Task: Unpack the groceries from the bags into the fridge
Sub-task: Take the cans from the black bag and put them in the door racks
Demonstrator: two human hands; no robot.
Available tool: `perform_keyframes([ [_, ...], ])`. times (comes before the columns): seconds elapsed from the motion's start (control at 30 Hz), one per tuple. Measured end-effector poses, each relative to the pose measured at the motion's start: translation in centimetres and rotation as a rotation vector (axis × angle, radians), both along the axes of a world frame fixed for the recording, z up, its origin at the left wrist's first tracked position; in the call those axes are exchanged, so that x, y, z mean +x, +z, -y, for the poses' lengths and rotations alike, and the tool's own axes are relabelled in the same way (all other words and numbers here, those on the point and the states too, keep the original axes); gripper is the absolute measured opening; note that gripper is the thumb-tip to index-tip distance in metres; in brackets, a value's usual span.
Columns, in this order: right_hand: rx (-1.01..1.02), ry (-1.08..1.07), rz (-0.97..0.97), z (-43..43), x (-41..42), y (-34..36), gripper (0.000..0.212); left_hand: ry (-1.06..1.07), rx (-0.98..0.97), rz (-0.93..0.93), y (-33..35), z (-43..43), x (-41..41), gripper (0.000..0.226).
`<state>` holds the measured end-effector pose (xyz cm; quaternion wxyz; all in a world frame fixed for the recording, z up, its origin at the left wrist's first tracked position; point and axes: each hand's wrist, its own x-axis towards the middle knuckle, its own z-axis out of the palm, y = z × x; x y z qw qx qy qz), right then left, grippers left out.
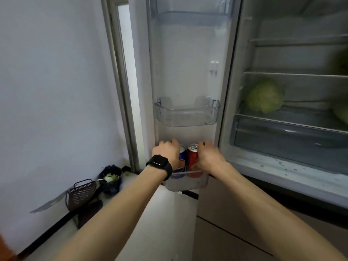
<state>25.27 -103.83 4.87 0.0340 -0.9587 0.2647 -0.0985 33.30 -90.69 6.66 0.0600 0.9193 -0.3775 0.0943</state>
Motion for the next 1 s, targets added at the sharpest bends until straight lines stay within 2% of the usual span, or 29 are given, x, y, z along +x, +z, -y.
perform_keyframes([
  [0.17, -0.027, 0.001, 0.032, -0.6, 0.0, -0.7, 0.079, 0.039, -0.037, 0.005, -1.2, 0.2, -0.3, 0.053],
  [0.3, 0.061, 0.031, 0.092, -0.3, -0.5, -0.6, 0.08, 0.057, -0.182, -0.172, -1.5, -0.3, -0.1, 0.058],
  [0.4, 0.116, 0.057, 0.159, -0.1, -1.3, -1.1, 0.07, 0.052, -0.199, -0.196, -2.0, -0.3, -0.3, 0.059],
  [0.53, 0.136, 0.072, 0.26, -0.5, -2.3, -1.7, 0.062, 0.014, -0.209, -0.188, -2.4, -0.7, -0.7, 0.074],
  [0.6, 0.143, 0.057, 0.279, -0.9, -2.8, -1.6, 0.062, -0.006, -0.234, -0.176, -2.6, -1.0, -0.9, 0.072],
  [0.73, 0.168, 0.061, 0.337, -1.8, -4.1, -1.5, 0.05, -0.065, -0.273, -0.191, -2.7, -2.1, -1.6, 0.074],
  [0.9, 0.161, 0.099, 0.431, -3.2, -6.1, -1.9, 0.045, -0.142, -0.341, -0.098, -3.0, -5.6, -3.6, 0.06],
  [1.0, 0.189, 0.172, 0.518, -5.7, -7.8, -2.8, 0.036, -0.136, -0.311, -0.004, -4.5, -10.1, -4.4, 0.058],
])
